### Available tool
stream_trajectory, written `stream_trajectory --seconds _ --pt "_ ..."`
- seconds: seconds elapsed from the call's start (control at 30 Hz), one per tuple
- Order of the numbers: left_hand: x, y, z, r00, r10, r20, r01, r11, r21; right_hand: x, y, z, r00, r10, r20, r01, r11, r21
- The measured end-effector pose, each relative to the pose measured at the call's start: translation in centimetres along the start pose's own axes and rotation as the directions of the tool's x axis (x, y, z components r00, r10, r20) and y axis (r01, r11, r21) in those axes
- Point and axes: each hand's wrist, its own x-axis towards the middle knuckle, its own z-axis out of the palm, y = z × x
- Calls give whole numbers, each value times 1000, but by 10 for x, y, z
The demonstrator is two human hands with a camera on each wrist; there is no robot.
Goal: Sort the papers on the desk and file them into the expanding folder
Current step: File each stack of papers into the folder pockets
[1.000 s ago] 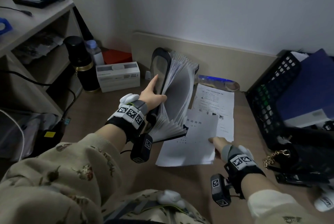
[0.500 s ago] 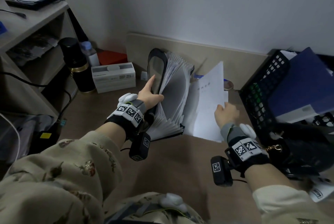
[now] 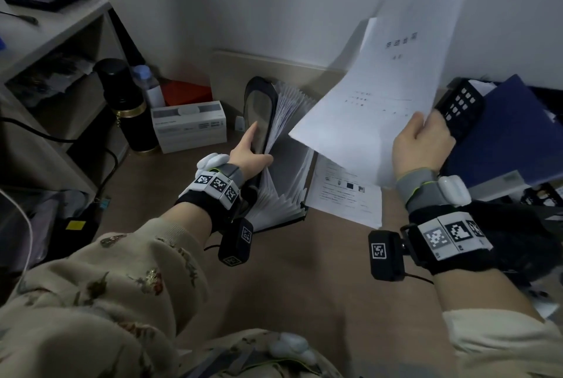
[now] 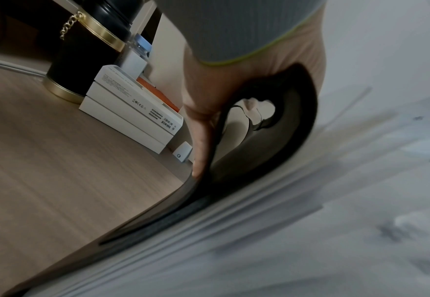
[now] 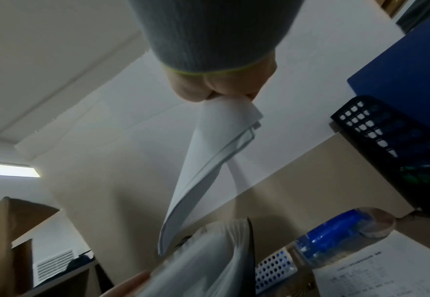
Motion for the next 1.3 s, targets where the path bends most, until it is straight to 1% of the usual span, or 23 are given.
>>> stream_trajectory --seconds 0.23,0.4,0.5,0.57,0.77,0.93,1.1,1.3 --pt "1 0 1 1000 -3 1 3 1000 -11 -24 -4 23 991 -56 120 60 998 -31" --pt "2 0 1 1000 -11 -8 11 1000 -11 -40 -13 32 971 -85 224 99 994 -53" --pt "2 -1 0 1000 -10 -12 9 1000 -6 -47 -13 36 950 -39 311 77 991 -111" --pt "3 -2 -1 1000 -10 -18 10 1000 -8 -49 -13 36 939 -2 345 57 987 -150" --pt "4 -2 -1 999 -8 -34 8 1000 -8 -44 -14 35 921 3 390 67 984 -166" --pt "5 -3 -2 999 -20 -34 20 1000 -9 -39 -18 39 906 -36 422 111 982 -155" --pt "6 -3 -8 999 -18 -39 18 1000 -8 -42 -27 38 905 -94 415 142 986 -86" --pt "8 -5 -11 999 -26 -39 26 1000 -14 -37 -33 44 891 -63 450 136 982 -131"
